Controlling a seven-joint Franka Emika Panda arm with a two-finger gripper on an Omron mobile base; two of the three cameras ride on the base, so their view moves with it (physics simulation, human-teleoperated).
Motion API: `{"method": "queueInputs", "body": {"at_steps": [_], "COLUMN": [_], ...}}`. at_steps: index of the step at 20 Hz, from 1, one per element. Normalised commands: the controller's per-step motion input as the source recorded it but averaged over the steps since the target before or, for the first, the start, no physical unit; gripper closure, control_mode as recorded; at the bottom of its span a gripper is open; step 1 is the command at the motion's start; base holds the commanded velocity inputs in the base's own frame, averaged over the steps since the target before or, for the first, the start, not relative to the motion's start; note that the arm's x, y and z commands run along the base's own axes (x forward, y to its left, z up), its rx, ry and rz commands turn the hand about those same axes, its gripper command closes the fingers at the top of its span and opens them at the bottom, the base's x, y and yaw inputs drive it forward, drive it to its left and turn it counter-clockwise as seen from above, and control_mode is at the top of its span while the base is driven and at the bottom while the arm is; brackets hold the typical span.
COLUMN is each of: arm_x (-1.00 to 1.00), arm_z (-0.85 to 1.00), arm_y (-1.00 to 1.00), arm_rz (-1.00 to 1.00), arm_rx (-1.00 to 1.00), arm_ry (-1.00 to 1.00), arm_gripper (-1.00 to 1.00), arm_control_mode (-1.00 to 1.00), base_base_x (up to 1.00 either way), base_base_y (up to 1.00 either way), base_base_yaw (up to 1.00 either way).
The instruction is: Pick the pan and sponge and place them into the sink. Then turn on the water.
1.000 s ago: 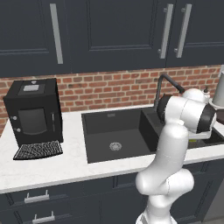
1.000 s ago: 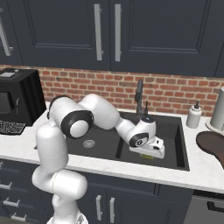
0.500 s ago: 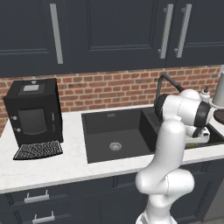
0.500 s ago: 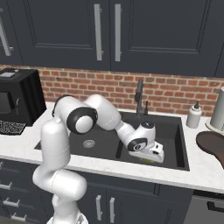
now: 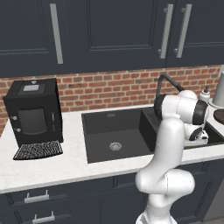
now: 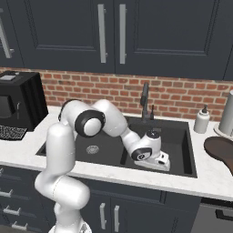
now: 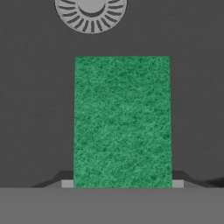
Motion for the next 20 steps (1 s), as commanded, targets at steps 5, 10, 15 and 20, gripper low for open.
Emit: {"method": "queueInputs", "body": {"at_steps": [5,10,15,20], "arm_x": [0.00,0.00,0.00,0.05], "arm_z": [-0.17,-0.15,-0.13,-0.11], "arm_y": [0.00,0.00,0.00,0.00], "arm_rz": [0.00,0.00,0.00,0.00], "arm_rx": [0.01,0.00,0.00,0.01], "arm_ry": [-0.01,-0.01,-0.01,0.00], "arm_gripper": [1.00,1.00,1.00,1.00], "arm_control_mode": [-1.00,-1.00,-1.00,-1.00], "base_base_x": [0.00,0.00,0.00,0.00], "base_base_y": [0.00,0.00,0.00,0.00], "base_base_yaw": [0.00,0.00,0.00,0.00]}}
